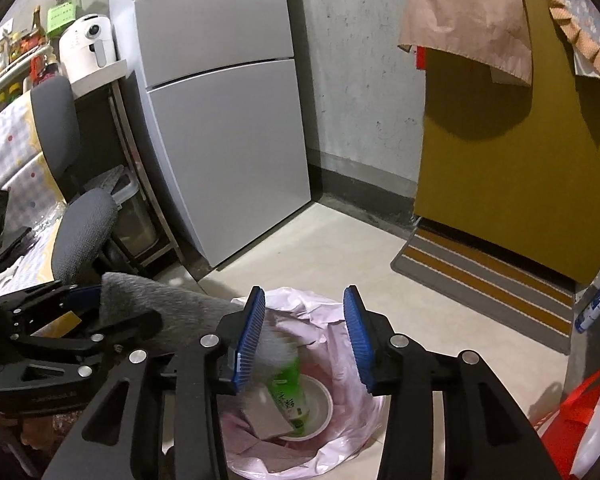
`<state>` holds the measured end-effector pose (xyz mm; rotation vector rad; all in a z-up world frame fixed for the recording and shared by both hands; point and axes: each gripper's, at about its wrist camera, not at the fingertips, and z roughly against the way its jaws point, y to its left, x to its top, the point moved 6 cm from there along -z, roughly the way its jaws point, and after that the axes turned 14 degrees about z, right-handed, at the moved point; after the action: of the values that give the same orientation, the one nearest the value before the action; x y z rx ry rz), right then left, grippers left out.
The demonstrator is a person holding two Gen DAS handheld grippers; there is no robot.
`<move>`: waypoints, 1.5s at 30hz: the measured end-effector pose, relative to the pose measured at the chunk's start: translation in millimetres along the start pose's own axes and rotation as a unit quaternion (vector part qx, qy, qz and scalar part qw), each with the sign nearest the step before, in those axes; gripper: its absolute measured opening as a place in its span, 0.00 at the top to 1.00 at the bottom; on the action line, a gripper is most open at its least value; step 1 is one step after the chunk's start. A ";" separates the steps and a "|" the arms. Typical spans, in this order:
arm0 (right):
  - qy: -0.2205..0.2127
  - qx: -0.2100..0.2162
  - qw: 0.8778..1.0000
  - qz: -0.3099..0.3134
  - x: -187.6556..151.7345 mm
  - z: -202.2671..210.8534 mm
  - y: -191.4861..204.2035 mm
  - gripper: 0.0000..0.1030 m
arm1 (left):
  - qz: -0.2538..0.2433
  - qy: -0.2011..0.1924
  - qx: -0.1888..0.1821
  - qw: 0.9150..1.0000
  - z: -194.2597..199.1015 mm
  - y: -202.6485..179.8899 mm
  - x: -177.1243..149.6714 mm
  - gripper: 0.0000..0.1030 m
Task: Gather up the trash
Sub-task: 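Carry cloth and towel to the bin and release both inside, then move both tools back toward the chair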
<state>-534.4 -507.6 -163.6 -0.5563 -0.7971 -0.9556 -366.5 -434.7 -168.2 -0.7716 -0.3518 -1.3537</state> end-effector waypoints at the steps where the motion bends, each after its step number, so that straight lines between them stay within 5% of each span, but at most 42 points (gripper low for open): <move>1: -0.001 0.003 1.000 -0.001 0.9 -0.1 1.3 0.58 | 0.005 -0.004 -0.001 1.000 4.4 4.5 0.8 0.37; 5: -0.003 0.006 1.000 -0.007 4.9 0.3 6.3 0.58 | 0.018 0.030 -0.036 0.999 4.0 8.6 -3.3 0.37; 9: -0.019 -0.005 1.000 -0.008 10.7 9.8 6.2 0.58 | -0.016 0.046 -0.072 0.996 -2.3 -18.9 -5.4 0.48; 13: -0.040 -0.036 0.998 -0.015 12.5 20.8 -5.2 0.58 | -0.037 0.042 -0.098 0.994 1.8 -47.5 5.9 0.45; 15: -0.041 -0.044 0.998 -0.025 10.4 21.4 -13.7 0.57 | -0.043 0.064 -0.079 0.994 -7.1 -49.3 5.6 0.29; 20: -0.037 -0.045 0.997 -0.046 4.3 15.6 -26.5 0.56 | -0.020 0.141 -0.045 0.989 -38.8 -25.8 -12.6 0.29; 27: -0.034 -0.033 0.997 -0.053 5.1 10.6 -22.2 0.56 | 0.016 0.048 -0.030 0.998 -0.1 4.8 8.9 0.29; 33: -0.011 -0.001 0.999 -0.044 22.3 6.1 -3.3 0.56 | 0.033 -0.036 0.045 0.998 54.6 45.6 26.1 0.29; 40: -0.029 0.048 0.997 0.053 108.8 10.8 36.1 0.56 | 0.090 -0.101 0.121 0.983 137.3 116.3 26.5 0.29; 45: -0.085 0.077 0.990 0.078 199.2 28.2 67.2 0.56 | 0.134 -0.150 0.184 0.962 204.8 175.1 25.7 0.29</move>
<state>-417.9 -553.9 7.4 -0.5610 -0.9566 -0.7034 -152.6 -311.5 -57.2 -0.6807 -0.6926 -0.8820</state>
